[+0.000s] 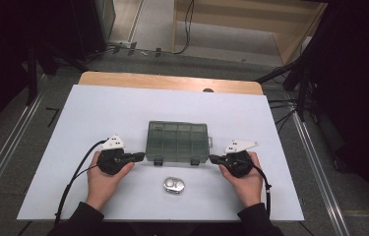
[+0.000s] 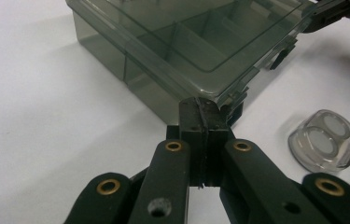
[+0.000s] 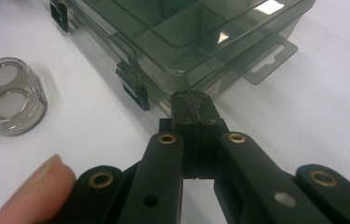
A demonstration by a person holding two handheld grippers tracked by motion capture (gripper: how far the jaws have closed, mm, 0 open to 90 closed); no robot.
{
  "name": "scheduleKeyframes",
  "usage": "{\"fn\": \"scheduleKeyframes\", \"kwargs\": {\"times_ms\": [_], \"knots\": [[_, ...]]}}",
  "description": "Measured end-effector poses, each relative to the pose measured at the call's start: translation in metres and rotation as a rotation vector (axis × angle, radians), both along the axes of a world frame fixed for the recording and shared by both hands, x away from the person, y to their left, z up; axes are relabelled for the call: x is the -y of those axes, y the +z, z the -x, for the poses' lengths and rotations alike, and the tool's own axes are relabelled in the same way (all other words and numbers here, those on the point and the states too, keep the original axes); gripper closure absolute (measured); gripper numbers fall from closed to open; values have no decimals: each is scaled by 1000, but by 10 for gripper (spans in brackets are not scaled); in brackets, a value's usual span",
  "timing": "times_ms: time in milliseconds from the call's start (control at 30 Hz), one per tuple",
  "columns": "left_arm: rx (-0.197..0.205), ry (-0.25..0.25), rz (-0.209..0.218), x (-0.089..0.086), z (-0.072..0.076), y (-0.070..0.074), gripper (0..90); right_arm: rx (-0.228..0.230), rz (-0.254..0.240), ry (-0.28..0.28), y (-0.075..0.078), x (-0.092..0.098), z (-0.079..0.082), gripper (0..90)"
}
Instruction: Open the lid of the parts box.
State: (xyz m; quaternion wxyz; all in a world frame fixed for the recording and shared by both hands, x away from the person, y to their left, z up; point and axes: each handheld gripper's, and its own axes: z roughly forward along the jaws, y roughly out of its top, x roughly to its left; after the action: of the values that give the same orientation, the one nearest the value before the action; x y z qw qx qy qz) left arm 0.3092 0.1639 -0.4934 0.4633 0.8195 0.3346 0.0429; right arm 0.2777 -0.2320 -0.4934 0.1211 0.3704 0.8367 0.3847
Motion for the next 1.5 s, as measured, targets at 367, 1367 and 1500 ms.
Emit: {"fn": "scheduleKeyframes", "kwargs": {"times_ms": [367, 1367, 1500], "knots": [[13, -4, 4, 3, 1, 2, 893, 24, -61, -8, 8, 5, 2, 884], [164, 19, 96, 21, -27, 49, 893, 186, -336, -105, 41, 30, -9, 280], [168, 21, 104, 22, -33, 52, 892, 178, -345, -130, 43, 29, -16, 132]]}}
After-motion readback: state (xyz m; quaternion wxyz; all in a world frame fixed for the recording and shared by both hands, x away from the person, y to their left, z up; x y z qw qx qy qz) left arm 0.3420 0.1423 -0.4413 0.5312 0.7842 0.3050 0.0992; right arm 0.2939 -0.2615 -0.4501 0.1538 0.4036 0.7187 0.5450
